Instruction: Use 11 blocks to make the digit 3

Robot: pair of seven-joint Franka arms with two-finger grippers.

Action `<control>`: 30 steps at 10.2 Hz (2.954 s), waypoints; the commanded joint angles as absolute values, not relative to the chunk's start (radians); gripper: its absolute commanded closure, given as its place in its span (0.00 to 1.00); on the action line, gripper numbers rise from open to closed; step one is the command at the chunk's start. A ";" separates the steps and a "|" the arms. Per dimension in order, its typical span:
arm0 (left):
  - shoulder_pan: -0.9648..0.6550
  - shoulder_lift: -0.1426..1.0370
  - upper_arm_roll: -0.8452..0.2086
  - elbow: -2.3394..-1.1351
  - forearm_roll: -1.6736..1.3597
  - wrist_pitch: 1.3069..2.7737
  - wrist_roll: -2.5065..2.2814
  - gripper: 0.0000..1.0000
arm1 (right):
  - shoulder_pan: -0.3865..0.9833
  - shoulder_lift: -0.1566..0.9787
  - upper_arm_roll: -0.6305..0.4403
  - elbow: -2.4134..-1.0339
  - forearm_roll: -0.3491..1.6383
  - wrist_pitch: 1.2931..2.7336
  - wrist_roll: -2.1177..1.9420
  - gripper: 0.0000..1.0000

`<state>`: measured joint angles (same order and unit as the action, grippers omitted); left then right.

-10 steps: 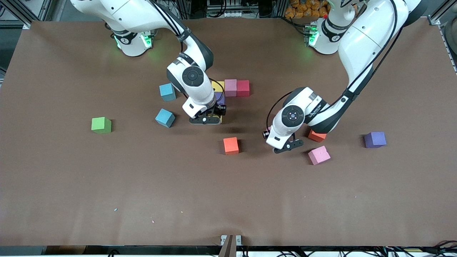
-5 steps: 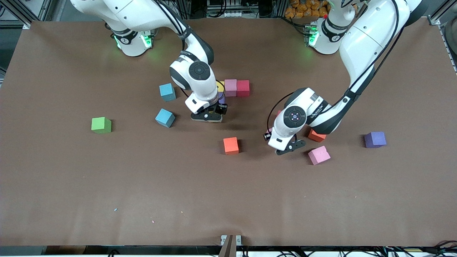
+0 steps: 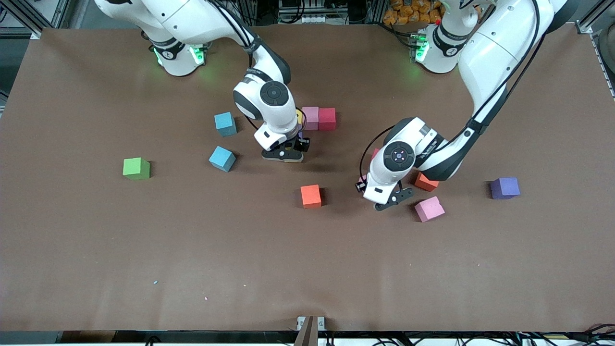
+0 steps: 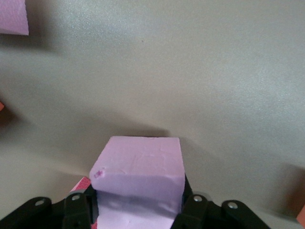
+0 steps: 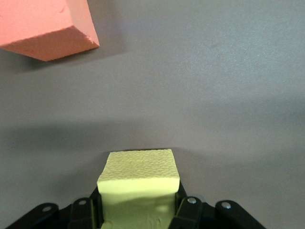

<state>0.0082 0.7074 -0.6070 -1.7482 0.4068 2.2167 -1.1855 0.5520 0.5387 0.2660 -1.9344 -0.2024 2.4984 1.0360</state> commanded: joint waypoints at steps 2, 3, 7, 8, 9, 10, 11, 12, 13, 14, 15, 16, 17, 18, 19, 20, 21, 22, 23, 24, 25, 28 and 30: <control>0.012 0.673 -0.617 -1.759 0.410 2.218 -1.335 1.00 | 0.557 0.548 0.270 -1.922 -0.233 2.490 1.068 1.00; 0.012 0.667 -0.620 -1.759 0.408 2.218 -1.370 1.00 | 0.557 0.549 0.270 -1.922 -0.233 2.485 1.068 1.00; 0.012 0.650 -0.637 -1.759 0.384 2.217 -1.460 1.00 | 0.557 0.555 0.270 -1.921 -0.233 2.484 1.068 1.00; 0.012 0.646 -0.637 -1.759 0.371 2.215 -1.474 1.00 | 0.557 0.557 0.270 -1.921 -0.233 2.482 1.068 1.00; 0.012 0.646 -0.638 -1.761 0.344 2.215 -1.480 1.00 | 0.557 0.557 0.270 -1.921 -0.233 2.483 1.068 1.00; 0.014 0.646 -0.647 -1.759 0.324 2.217 -1.485 1.00 | 0.557 0.561 0.270 -1.919 -0.233 2.482 1.068 1.00; 0.014 0.638 -0.649 -1.763 0.308 2.217 -1.486 1.00 | 0.557 0.563 0.270 -1.914 -0.233 2.482 1.068 0.78; 0.017 0.634 -0.649 -1.764 0.272 2.217 -1.499 1.00 | 0.557 0.563 0.270 -1.914 -0.233 2.482 1.068 0.15; 0.020 0.632 -0.649 -1.764 0.250 2.217 -1.526 1.00 | 0.557 0.563 0.270 -1.913 -0.235 2.480 1.074 0.00; 0.020 0.632 -0.650 -1.764 0.247 2.217 -1.595 1.00 | 0.557 0.563 0.270 -1.910 -0.241 2.479 1.074 0.00; 0.020 0.632 -0.661 -1.764 0.247 2.217 -1.656 1.00 | 0.557 0.561 0.270 -1.907 -0.241 2.477 1.072 0.00; 0.020 0.634 -0.664 -1.766 0.247 2.218 -1.711 1.00 | 0.555 0.560 0.270 -1.905 -0.241 2.477 1.072 0.00; 0.014 0.635 -0.664 -1.767 0.245 2.223 -1.795 1.00 | 0.554 0.551 0.273 -1.896 -0.241 2.462 1.071 0.00; 0.006 0.637 -0.664 -1.767 0.245 2.230 -1.880 1.00 | 0.552 0.545 0.282 -1.858 -0.241 2.397 1.069 0.00; 0.000 0.637 -0.670 -1.773 0.247 2.252 -1.992 1.00 | 0.551 0.535 0.287 -1.830 -0.247 2.334 1.066 0.00; -0.012 0.637 -0.672 -1.773 0.248 2.261 -2.094 1.00 | 0.548 0.526 0.288 -1.830 -0.261 2.327 1.063 0.00; -0.017 0.637 -0.673 -1.773 0.252 2.261 -2.139 1.00 | 0.542 0.512 0.288 -1.830 -0.265 2.324 1.036 0.00; -0.028 0.637 -0.673 -1.775 0.249 2.263 -2.181 1.00 | 0.526 0.493 0.288 -1.832 -0.265 2.312 0.991 0.00; -0.038 0.640 -0.673 -1.775 0.250 2.263 -2.253 1.00 | 0.499 0.474 0.290 -1.832 -0.264 2.268 0.918 0.00; -0.049 0.641 -0.673 -1.776 0.253 2.264 -2.296 1.00 | 0.489 0.460 0.288 -1.835 -0.262 2.238 0.846 0.00; -0.061 0.643 -0.673 -1.776 0.253 2.272 -2.330 1.00 | 0.468 0.442 0.288 -1.857 -0.262 2.237 0.786 0.00; -0.098 0.647 -0.672 -1.787 0.259 2.322 -2.414 1.00 | 0.411 0.384 0.279 -1.926 -0.259 2.238 0.516 0.00; -0.112 0.661 -0.672 -1.789 0.259 2.341 -2.457 1.00 | 0.391 0.359 0.241 -1.969 -0.256 2.244 0.328 0.00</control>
